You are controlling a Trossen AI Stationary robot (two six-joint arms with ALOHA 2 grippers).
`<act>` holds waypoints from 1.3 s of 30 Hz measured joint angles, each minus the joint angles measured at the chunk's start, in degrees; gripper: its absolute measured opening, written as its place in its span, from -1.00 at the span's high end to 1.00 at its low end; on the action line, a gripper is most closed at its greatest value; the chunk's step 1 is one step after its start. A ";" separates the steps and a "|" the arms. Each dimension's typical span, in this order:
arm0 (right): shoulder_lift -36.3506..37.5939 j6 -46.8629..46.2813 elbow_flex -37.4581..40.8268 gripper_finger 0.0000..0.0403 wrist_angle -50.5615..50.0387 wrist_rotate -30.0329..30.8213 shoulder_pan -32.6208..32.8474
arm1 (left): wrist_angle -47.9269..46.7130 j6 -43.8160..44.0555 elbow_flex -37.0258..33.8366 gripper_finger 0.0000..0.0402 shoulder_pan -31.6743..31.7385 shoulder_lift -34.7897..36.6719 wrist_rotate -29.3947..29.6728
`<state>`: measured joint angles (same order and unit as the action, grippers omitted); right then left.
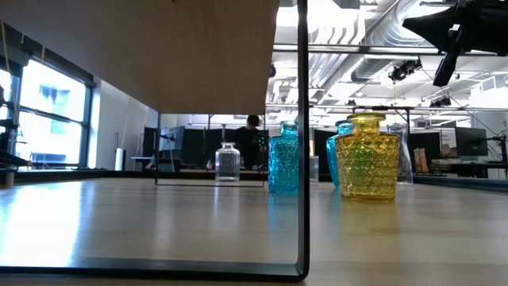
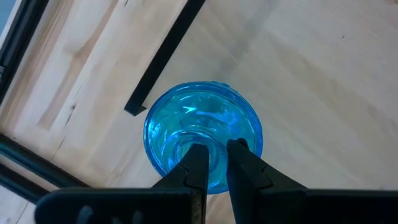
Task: Sort vases onto shelf
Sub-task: Put the left blue vase on the shelf
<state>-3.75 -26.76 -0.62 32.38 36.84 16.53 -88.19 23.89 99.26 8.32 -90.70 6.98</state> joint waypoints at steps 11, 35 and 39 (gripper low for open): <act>0.00 0.22 0.00 1.00 0.00 0.00 -0.01 | 2.41 -1.51 0.00 0.80 0.29 -0.08 -2.13; 0.00 1.29 -0.01 1.00 -0.46 0.02 0.00 | 2.48 -1.58 3.72 0.30 0.29 -0.09 -1.79; 0.01 1.29 0.00 1.00 -0.46 0.02 -0.01 | 2.12 -1.55 3.98 0.26 0.29 -0.09 -2.61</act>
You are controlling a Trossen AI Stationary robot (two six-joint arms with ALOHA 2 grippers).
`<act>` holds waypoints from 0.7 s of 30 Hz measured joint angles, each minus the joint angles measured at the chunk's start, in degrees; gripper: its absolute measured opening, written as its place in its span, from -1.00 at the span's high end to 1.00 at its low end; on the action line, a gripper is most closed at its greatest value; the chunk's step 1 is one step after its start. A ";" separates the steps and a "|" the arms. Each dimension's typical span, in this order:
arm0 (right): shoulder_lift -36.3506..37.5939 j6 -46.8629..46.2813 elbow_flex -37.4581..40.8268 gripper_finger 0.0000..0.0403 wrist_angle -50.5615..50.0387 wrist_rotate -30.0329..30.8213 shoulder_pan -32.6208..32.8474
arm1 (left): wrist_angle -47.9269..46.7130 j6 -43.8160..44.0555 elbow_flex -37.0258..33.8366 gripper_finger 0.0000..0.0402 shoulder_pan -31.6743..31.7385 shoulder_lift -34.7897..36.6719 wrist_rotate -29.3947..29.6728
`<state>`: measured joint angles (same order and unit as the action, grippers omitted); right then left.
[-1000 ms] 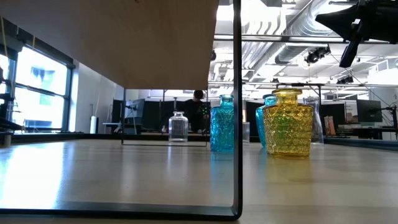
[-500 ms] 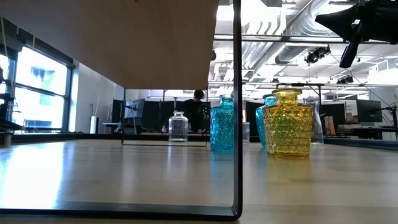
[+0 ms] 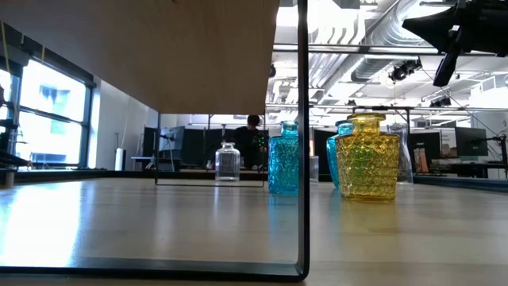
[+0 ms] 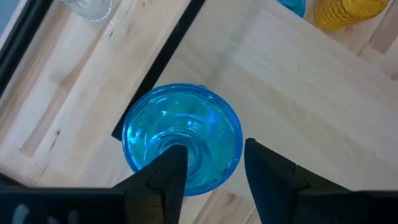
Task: Sort vases onto shelf
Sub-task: Put the left blue vase on the shelf
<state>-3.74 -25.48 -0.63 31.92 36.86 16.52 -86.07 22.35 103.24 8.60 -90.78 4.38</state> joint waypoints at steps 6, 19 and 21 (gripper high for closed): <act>-0.01 0.00 -0.01 1.00 0.02 0.00 0.00 | -1.13 -0.14 0.07 0.27 -0.02 -1.32 -1.22; 0.02 -1.65 0.00 1.00 0.02 -2.44 0.00 | -1.43 -2.62 0.93 0.30 -0.42 -4.76 -3.52; -0.01 -1.59 0.00 1.00 0.02 -2.95 0.02 | -2.15 -2.14 2.76 0.30 -0.42 -5.09 -2.95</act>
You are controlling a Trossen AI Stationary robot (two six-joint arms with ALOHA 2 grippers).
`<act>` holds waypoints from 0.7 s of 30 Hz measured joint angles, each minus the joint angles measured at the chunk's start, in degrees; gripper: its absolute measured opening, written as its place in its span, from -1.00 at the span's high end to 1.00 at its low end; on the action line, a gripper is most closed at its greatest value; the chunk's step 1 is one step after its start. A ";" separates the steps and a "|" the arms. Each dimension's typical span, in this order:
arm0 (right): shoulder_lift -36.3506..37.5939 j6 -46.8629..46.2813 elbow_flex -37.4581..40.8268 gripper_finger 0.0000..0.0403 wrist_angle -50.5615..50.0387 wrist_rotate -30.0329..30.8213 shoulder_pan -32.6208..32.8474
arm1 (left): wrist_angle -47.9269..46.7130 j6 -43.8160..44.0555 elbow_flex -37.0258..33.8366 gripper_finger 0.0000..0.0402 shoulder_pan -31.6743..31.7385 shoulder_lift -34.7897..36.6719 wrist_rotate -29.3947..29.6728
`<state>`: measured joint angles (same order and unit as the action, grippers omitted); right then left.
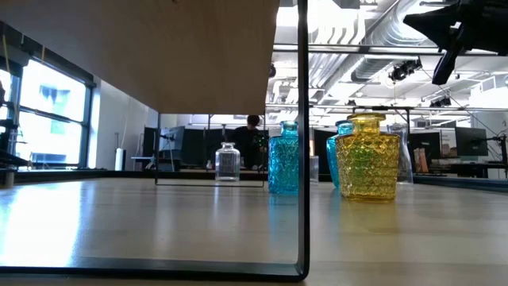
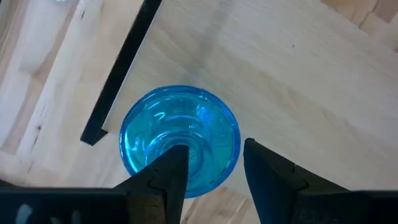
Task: Sort vases onto shelf
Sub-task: Put the left blue vase on the shelf
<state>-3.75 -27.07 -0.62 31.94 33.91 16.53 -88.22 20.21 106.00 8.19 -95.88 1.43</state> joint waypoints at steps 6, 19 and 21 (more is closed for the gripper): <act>0.00 0.40 0.00 1.00 0.00 0.33 -0.01 | 0.07 -0.35 2.90 0.30 0.02 0.22 1.21; 0.02 0.11 -0.02 1.00 0.00 0.25 -0.02 | -1.80 -0.81 2.93 0.30 0.02 -0.63 1.38; 0.01 0.09 -0.01 1.00 0.00 0.12 0.00 | -1.80 -0.81 2.93 0.30 0.02 -0.59 1.38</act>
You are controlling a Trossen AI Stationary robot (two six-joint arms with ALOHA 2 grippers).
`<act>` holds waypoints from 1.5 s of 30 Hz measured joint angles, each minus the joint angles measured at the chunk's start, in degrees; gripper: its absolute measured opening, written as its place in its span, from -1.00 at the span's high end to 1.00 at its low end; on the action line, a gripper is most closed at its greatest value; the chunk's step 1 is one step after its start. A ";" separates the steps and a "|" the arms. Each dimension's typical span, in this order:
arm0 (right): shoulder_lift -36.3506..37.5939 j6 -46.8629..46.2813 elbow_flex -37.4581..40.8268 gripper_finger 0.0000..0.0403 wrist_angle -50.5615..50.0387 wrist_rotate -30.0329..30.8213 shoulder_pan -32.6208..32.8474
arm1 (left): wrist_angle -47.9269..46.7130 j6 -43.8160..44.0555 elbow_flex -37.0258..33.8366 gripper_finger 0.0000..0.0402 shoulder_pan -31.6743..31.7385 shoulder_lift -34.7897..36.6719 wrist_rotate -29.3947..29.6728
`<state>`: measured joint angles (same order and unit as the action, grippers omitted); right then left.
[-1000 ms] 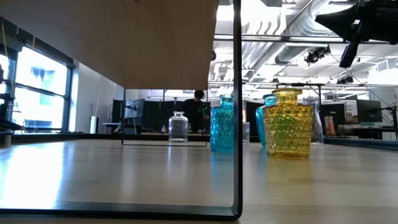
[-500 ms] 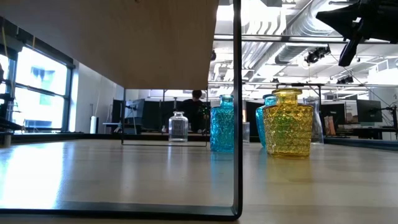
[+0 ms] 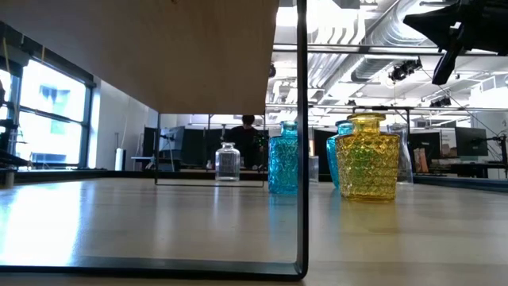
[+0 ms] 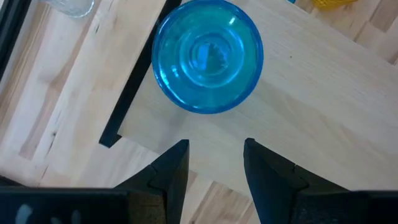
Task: Sort vases onto shelf
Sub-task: Put the left blue vase on the shelf
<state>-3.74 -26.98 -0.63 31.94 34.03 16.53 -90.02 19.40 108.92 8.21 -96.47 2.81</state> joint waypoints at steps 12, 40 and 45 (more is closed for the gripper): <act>0.01 -0.02 0.01 1.00 0.00 -0.03 0.00 | 0.00 -2.15 0.00 0.64 0.00 0.00 2.17; -0.01 0.41 0.01 1.00 -0.02 -0.12 -0.02 | 2.23 -17.59 -5.68 1.00 2.75 0.02 3.01; 0.00 0.43 0.01 1.00 -0.02 -0.14 -0.01 | 4.74 -17.59 -5.70 1.00 2.71 -0.41 2.08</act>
<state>-3.73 -26.55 -0.62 31.92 33.89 16.53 -85.27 1.80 103.22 10.92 -96.87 4.89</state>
